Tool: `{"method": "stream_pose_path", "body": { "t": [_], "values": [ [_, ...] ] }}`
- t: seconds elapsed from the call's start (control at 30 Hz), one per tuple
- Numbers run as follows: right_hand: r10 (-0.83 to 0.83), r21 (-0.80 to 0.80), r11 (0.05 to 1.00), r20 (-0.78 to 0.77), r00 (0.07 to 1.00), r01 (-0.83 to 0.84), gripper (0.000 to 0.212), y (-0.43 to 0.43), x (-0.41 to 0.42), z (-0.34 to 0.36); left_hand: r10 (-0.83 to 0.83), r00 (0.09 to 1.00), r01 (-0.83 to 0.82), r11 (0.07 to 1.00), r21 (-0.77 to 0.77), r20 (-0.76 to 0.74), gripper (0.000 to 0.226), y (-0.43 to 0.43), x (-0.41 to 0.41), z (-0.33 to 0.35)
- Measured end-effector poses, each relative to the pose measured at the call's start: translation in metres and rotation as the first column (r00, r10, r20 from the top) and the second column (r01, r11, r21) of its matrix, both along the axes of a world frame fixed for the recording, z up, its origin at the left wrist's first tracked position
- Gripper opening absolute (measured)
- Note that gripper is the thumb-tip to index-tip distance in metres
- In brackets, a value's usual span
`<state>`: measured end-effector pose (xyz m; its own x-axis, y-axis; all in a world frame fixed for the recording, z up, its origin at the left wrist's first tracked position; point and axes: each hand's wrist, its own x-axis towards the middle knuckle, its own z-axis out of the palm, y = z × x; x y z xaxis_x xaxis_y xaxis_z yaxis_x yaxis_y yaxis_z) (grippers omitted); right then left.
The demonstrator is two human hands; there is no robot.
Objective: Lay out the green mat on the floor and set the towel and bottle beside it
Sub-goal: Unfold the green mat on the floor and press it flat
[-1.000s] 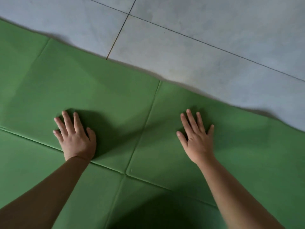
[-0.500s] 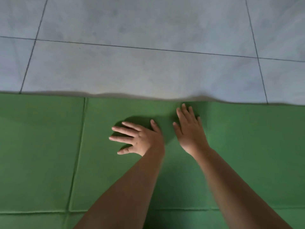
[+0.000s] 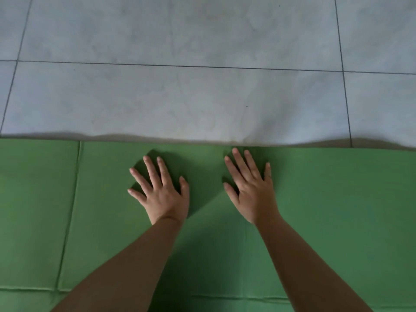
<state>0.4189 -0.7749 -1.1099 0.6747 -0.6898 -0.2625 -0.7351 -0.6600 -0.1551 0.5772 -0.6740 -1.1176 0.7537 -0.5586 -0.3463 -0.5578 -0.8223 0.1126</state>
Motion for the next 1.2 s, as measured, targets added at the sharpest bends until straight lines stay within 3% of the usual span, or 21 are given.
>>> {"method": "stream_pose_path", "body": {
  "t": [0.17,0.3,0.37,0.57,0.77,0.87,0.93,1.03,1.2],
  "values": [
    [-0.046,0.009,0.999,-0.054,0.997,0.046,0.057,-0.004,-0.008,0.007,-0.082,0.996,0.083,0.994,-0.074,0.016,0.071,-0.001,-0.001,0.005],
    [-0.304,0.063,0.950,-0.036,0.952,0.306,0.060,0.018,0.026,0.012,-0.387,0.921,0.389,0.916,-0.093,0.040,0.062,-0.003,-0.002,0.008],
    [-0.305,0.073,0.950,0.008,0.952,0.304,0.057,0.037,0.050,0.017,-0.491,0.869,0.494,0.868,-0.051,0.060,0.064,-0.003,0.000,0.007],
    [-0.128,0.031,0.991,0.044,0.991,0.127,0.052,0.047,0.018,0.006,-0.459,0.888,0.460,0.886,-0.066,0.026,0.071,-0.001,0.000,0.004],
    [-0.428,-0.060,0.904,-0.114,0.896,0.424,0.056,0.053,-0.058,0.004,-0.474,0.881,0.473,0.879,-0.055,0.004,0.076,0.000,0.002,0.001],
    [-0.623,-0.027,0.779,-0.135,0.770,0.626,0.059,0.067,-0.056,0.001,-0.500,0.866,0.500,0.865,-0.046,0.001,0.076,0.001,0.002,0.004],
    [-0.618,0.008,0.783,-0.106,0.779,0.622,0.061,0.084,-0.029,0.006,-0.530,0.848,0.530,0.847,-0.034,-0.012,0.075,0.000,0.002,0.006],
    [-0.369,0.026,0.929,-0.009,0.930,0.369,0.056,0.125,0.013,0.016,-0.668,0.744,0.668,0.744,-0.023,-0.015,0.064,0.003,0.003,0.004],
    [-0.344,0.000,0.939,0.000,0.939,0.344,0.053,0.135,-0.008,0.007,-0.907,0.409,0.912,0.402,-0.086,0.097,0.055,0.004,0.002,0.008]
  ]
}}
